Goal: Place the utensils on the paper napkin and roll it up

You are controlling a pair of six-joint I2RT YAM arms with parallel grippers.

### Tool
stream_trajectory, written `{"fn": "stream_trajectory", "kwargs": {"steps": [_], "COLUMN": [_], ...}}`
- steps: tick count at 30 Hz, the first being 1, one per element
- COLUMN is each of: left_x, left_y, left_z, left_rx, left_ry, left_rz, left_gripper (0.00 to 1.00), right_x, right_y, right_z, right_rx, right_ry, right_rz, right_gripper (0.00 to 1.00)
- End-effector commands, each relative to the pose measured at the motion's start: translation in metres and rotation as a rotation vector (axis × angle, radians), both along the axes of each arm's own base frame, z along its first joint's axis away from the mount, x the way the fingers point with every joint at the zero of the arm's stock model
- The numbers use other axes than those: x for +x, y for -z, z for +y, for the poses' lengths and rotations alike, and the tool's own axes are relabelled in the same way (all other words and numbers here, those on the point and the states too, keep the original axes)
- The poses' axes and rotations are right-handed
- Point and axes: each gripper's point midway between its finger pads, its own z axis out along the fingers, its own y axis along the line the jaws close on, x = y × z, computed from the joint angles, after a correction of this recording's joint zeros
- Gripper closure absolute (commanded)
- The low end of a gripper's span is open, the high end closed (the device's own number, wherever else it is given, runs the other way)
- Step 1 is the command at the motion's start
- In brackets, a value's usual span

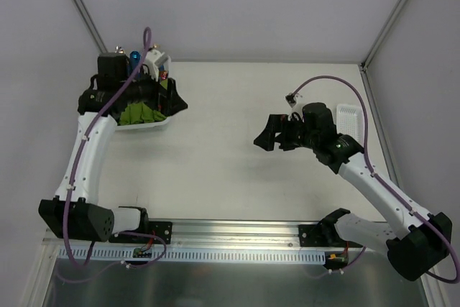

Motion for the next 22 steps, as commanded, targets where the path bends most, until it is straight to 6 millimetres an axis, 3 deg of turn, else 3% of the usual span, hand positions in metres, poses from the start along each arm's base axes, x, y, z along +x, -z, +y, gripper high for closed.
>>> {"fn": "stream_trajectory", "kwargs": {"steps": [1, 5, 6, 8, 9, 16, 22], "left_x": [-0.025, -0.041, -0.047, -0.048, -0.053, -0.055, -0.054], "left_y": [0.031, 0.064, 0.081, 0.091, 0.107, 0.141, 0.139], "left_z": [-0.02, -0.025, -0.024, -0.022, -0.02, -0.006, -0.011], "left_rx": [0.062, 0.033, 0.041, 0.05, 0.055, 0.114, 0.083], "left_ry": [0.078, 0.102, 0.106, 0.096, 0.088, 0.014, 0.016], "left_rz": [0.01, 0.108, 0.143, 0.132, 0.161, 0.179, 0.169], "left_gripper": [0.01, 0.01, 0.01, 0.01, 0.01, 0.01, 0.01], "right_x": [0.003, 0.002, -0.001, 0.002, -0.001, -0.01, -0.011], "right_y": [0.003, 0.023, 0.029, 0.041, 0.05, 0.075, 0.08], "right_z": [-0.033, -0.06, -0.067, -0.084, -0.09, -0.109, -0.109], "right_rx": [-0.173, -0.308, -0.334, -0.419, -0.444, -0.501, -0.501], "right_ry": [0.054, 0.105, 0.118, 0.163, 0.17, 0.215, 0.207], "right_rz": [-0.069, -0.083, -0.08, -0.097, -0.087, -0.078, -0.078], "right_gripper": [0.01, 0.01, 0.01, 0.01, 0.01, 0.01, 0.01]}}
